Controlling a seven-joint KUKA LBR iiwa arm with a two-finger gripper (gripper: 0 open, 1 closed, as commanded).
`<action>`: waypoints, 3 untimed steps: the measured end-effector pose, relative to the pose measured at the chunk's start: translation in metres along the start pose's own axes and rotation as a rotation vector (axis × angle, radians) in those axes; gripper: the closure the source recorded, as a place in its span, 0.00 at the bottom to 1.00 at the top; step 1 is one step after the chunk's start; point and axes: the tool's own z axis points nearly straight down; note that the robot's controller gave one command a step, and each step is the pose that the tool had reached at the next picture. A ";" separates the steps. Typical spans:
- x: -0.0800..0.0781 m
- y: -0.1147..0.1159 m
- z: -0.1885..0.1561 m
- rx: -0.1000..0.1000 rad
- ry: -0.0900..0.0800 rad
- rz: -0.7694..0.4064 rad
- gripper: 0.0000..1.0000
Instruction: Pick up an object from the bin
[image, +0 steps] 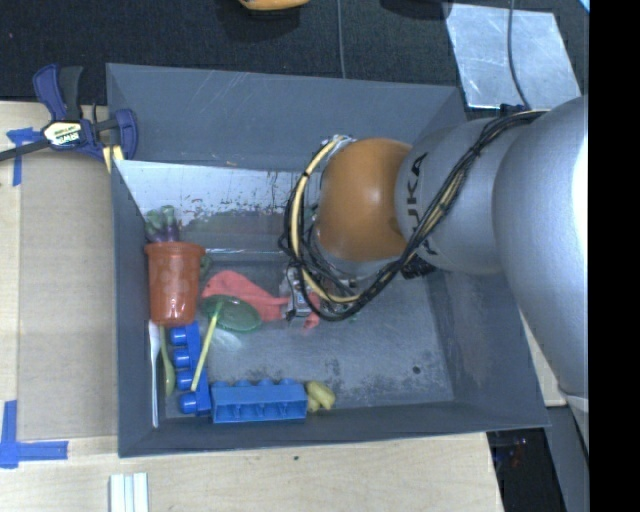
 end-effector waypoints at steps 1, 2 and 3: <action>-0.013 -0.017 -0.103 0.000 -0.001 -0.154 0.00; -0.022 -0.027 -0.161 0.001 -0.013 -0.227 0.00; -0.008 -0.032 -0.092 -0.001 -0.010 -0.027 0.00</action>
Offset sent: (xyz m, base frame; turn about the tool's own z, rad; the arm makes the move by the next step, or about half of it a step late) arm 0.0000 0.0000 0.0000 0.0000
